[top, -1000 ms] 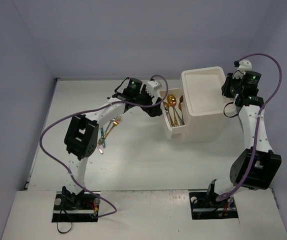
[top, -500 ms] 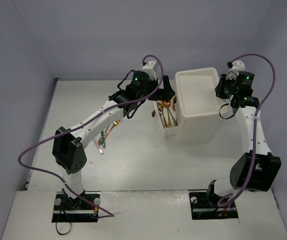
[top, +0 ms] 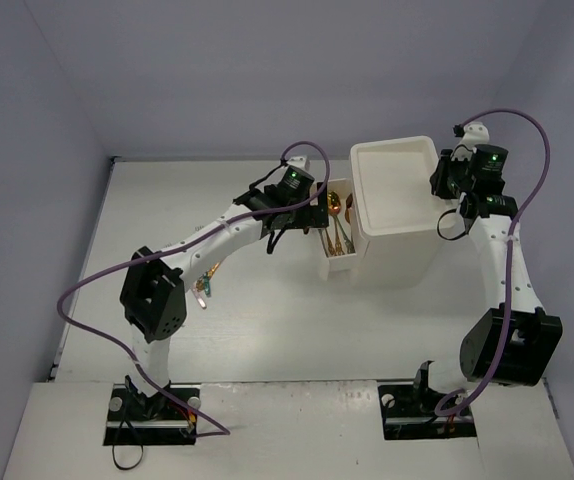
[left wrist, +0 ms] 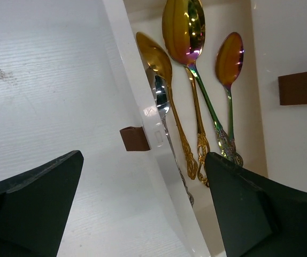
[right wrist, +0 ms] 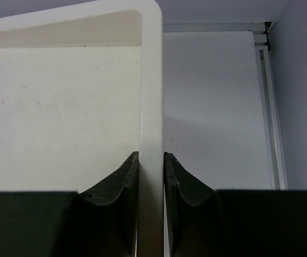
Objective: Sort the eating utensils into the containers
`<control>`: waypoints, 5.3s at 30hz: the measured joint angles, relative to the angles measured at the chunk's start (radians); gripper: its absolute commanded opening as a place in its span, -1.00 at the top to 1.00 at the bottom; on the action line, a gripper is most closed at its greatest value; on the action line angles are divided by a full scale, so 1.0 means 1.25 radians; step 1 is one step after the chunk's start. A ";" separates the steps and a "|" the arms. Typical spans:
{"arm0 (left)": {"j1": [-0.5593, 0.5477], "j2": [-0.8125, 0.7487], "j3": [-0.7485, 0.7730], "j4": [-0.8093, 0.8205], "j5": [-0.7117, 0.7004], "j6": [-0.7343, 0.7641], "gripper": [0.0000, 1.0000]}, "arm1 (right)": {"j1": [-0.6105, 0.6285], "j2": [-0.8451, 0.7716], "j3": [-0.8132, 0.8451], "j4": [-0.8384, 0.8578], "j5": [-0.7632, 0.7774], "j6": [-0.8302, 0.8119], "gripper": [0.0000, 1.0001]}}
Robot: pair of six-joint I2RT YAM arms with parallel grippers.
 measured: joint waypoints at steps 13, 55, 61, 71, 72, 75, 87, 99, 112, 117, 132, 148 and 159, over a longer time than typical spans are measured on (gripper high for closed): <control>-0.014 0.067 0.005 -0.030 0.003 0.002 0.61 | 0.007 -0.008 -0.006 -0.003 0.009 0.002 1.00; -0.037 0.122 0.103 -0.102 -0.091 -0.045 0.91 | 0.021 -0.016 -0.007 -0.018 0.017 0.009 1.00; -0.046 0.115 0.089 -0.094 -0.107 -0.070 1.00 | 0.020 -0.016 -0.007 -0.016 0.018 0.009 1.00; -0.063 0.058 -0.009 -0.032 -0.131 -0.128 1.00 | 0.021 -0.016 -0.007 -0.017 0.018 0.020 1.00; -0.063 0.053 -0.018 -0.026 -0.132 -0.133 1.00 | 0.022 -0.016 -0.007 -0.017 0.018 0.023 1.00; -0.063 0.045 -0.032 -0.017 -0.135 -0.141 1.00 | 0.023 -0.016 -0.007 -0.018 0.019 0.029 1.00; -0.065 0.039 -0.039 -0.014 -0.136 -0.149 1.00 | 0.026 -0.016 -0.007 -0.018 0.024 0.037 1.00; -0.080 0.075 0.027 -0.069 -0.146 -0.146 1.00 | 0.025 -0.016 -0.008 -0.017 0.024 0.037 1.00; -0.091 0.089 0.046 -0.074 -0.158 -0.165 1.00 | 0.025 -0.016 -0.009 -0.014 0.026 0.042 1.00; -0.119 0.103 0.055 -0.041 -0.183 -0.197 1.00 | 0.025 -0.016 -0.009 -0.014 0.028 0.052 1.00; -0.148 0.071 0.031 0.026 -0.139 -0.151 -0.04 | 0.025 -0.016 -0.009 -0.014 0.029 0.060 1.00; -0.022 -0.204 -0.188 0.190 0.049 0.153 -0.12 | 0.025 -0.015 -0.009 -0.014 0.029 0.058 1.00; 0.102 -0.054 -0.197 0.202 0.352 0.613 -0.12 | 0.024 -0.015 -0.009 -0.014 0.023 0.051 1.00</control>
